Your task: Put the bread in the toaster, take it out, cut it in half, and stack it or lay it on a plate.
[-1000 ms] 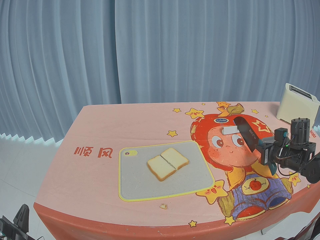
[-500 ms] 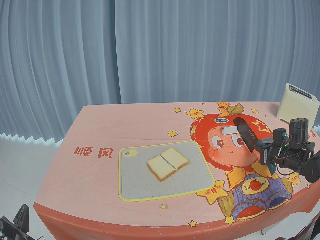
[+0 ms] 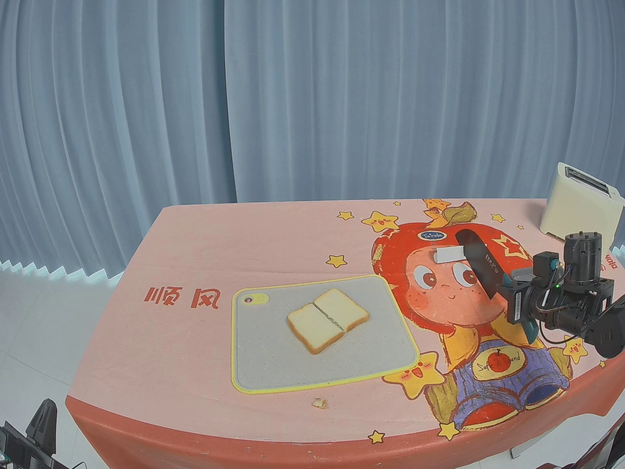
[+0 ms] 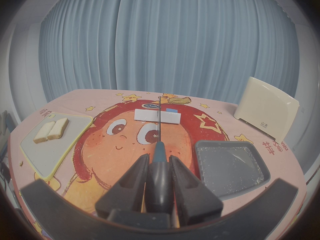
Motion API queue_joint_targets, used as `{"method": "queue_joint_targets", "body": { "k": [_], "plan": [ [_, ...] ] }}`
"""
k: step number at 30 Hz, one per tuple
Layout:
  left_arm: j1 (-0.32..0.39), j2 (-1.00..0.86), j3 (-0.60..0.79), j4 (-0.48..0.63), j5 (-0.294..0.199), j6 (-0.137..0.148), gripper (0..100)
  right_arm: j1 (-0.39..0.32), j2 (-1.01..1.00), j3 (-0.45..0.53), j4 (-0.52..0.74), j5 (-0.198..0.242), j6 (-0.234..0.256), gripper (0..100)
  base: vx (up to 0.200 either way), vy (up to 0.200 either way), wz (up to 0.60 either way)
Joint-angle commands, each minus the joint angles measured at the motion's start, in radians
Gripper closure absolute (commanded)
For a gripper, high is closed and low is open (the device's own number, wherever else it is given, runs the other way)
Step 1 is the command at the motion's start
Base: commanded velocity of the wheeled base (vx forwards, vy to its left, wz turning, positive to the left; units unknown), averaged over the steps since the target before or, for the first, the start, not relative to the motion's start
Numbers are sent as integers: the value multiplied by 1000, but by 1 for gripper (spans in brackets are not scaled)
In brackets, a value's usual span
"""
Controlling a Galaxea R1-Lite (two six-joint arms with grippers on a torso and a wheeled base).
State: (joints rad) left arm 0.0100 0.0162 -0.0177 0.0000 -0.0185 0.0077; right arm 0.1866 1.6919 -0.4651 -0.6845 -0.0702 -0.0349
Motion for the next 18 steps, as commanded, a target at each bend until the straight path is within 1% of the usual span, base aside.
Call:
{"method": "queue_joint_targets", "body": {
  "k": [1,14,15,18],
  "plan": [
    [1,-16,18,0,0,0,100,1,2,2,2,0,0,100,0,0,0],
    [1,-16,18,0,0,0,100,1,2,3,2,0,0,100,0,0,0],
    [1,-16,18,0,0,0,100,1,2,3,2,0,0,0,0,0,0],
    [1,-16,18,0,0,0,100,1,0,2,2,1,1,0,0,0,0]
  ]
}}
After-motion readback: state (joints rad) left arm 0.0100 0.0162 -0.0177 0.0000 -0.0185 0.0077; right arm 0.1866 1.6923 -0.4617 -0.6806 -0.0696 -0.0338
